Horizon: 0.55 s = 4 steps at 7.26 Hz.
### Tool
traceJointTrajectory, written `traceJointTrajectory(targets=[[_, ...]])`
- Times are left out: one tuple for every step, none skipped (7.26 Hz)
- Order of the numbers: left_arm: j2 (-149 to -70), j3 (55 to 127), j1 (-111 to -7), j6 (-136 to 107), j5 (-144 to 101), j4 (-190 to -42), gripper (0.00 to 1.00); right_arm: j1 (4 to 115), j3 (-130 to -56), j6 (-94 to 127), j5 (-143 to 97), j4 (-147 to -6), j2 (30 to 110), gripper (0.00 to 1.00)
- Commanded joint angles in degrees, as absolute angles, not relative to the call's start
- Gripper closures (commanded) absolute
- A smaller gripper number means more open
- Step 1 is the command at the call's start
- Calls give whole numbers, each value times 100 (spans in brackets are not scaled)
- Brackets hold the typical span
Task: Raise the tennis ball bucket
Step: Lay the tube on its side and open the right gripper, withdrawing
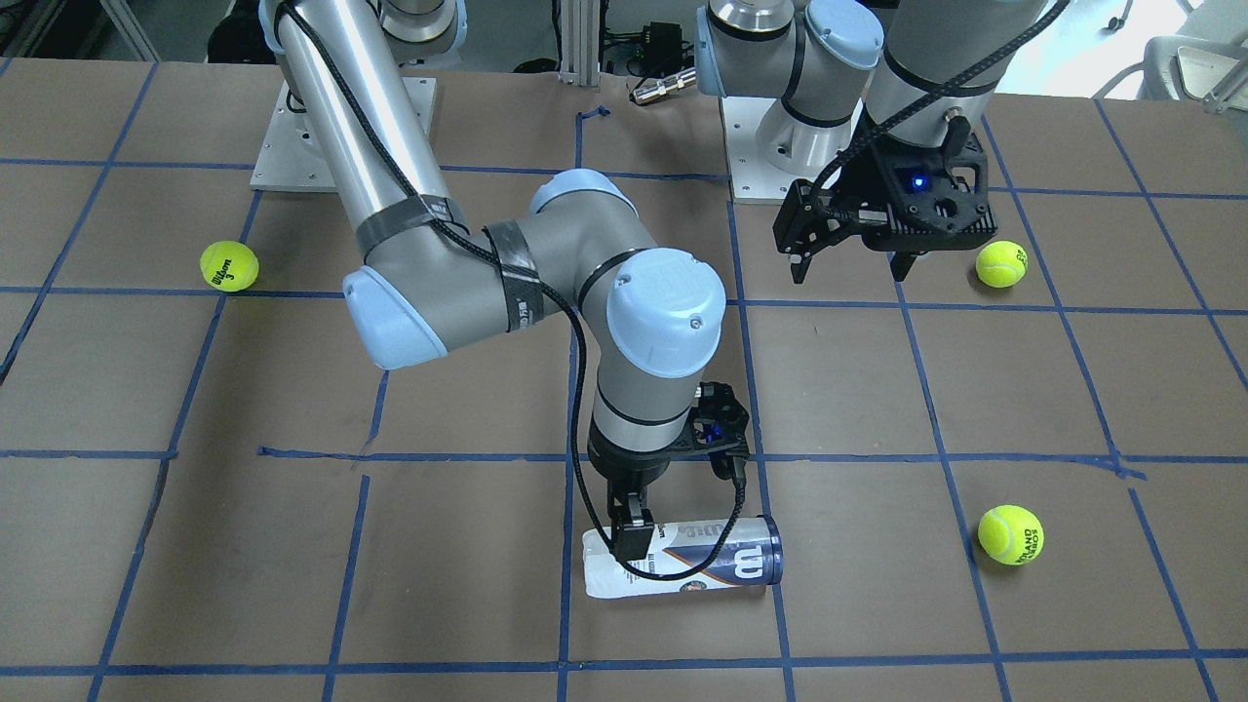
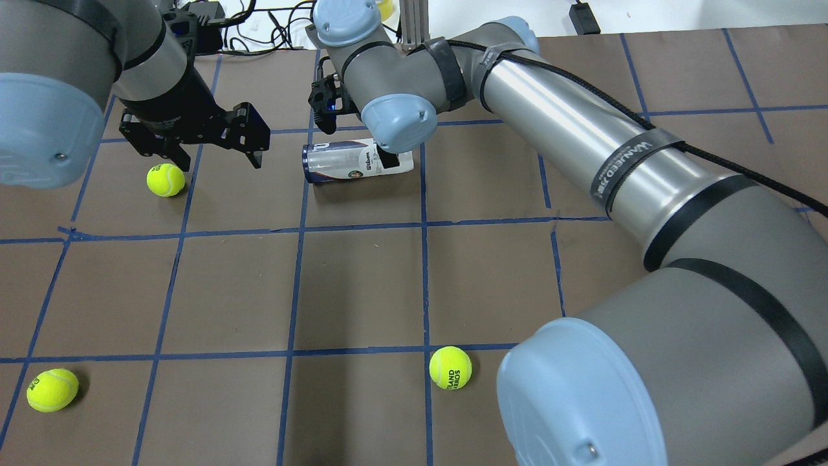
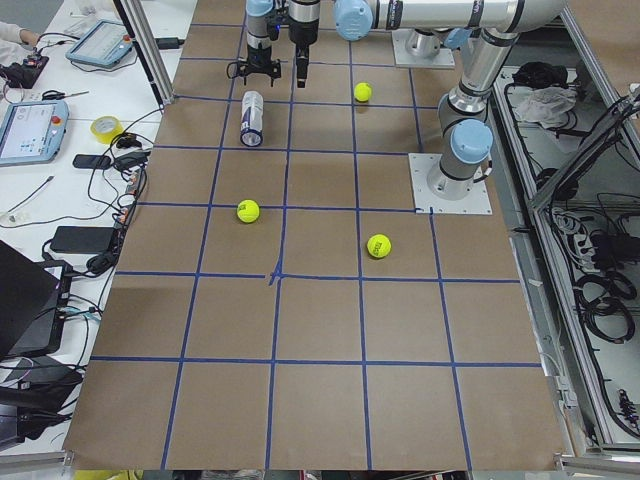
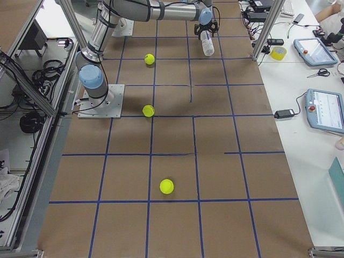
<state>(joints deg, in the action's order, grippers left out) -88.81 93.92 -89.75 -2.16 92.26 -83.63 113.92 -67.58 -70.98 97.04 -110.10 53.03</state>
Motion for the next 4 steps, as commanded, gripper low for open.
traceJointTrajectory(targets=[[-8868,9361,-8825,-211,9228,-8298,0,10788,-6960,-6927,9712,-9947,6278,0],[-8990,9186,-8546,-20,9202,-8288,0,10375,-7057,-6578,9729,-9418,6902,0],[-9052,9115,-8247,478,8959,-8288,0,9901,-7284,-6200,9721,-9230,7369,0],[-9175,9166,-8088,875,8451,-8201,0,9592,-7504,-5648,9712,-9220,7809,0]])
